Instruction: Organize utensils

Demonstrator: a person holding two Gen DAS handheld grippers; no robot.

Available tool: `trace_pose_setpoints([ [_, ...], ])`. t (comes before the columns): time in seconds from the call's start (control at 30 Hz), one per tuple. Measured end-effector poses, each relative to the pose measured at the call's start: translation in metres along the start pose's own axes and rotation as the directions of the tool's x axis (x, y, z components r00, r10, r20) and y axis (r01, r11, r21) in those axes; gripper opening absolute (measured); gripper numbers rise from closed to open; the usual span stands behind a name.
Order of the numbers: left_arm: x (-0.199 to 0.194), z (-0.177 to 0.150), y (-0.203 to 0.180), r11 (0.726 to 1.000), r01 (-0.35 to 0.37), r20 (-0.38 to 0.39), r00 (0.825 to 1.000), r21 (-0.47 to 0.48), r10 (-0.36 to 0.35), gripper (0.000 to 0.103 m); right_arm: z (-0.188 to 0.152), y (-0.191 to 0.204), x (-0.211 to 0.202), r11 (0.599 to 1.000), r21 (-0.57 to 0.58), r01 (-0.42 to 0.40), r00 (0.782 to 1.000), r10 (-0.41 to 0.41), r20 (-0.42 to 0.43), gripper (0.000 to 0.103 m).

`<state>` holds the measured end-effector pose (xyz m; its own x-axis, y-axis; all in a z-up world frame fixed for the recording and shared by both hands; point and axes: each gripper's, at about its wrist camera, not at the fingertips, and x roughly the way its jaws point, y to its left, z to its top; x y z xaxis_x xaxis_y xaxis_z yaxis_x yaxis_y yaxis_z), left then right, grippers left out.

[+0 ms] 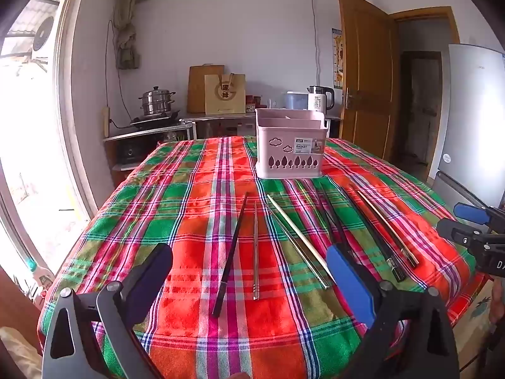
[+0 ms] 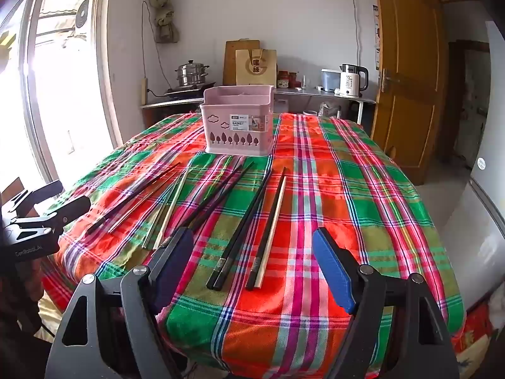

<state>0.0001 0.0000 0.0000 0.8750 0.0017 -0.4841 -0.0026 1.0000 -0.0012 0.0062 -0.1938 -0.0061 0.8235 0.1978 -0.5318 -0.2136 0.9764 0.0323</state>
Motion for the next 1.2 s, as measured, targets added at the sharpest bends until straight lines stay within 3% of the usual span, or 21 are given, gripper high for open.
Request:
trace_pose_setpoints([
  [0.23, 0.003, 0.005, 0.004, 1.0, 0.025, -0.022, 0.999, -0.013, -0.025, 0.099, 0.002, 0.005, 0.001, 1.0, -0.013, 0.01, 1.0, -0.01, 0.008, 0.078],
  [0.57, 0.0, 0.003, 0.003, 1.0, -0.009, -0.007, 1.0, 0.002, 0.009, 0.099, 0.004, 0.004, -0.003, 1.0, -0.021, 0.009, 1.0, -0.008, 0.016, 0.078],
  [1.2, -0.015, 0.004, 0.004, 1.0, 0.002, 0.018, 1.0, 0.003, -0.002, 0.099, 0.008, 0.003, -0.011, 0.999, -0.028, 0.02, 0.999, -0.019, 0.038, 0.078],
])
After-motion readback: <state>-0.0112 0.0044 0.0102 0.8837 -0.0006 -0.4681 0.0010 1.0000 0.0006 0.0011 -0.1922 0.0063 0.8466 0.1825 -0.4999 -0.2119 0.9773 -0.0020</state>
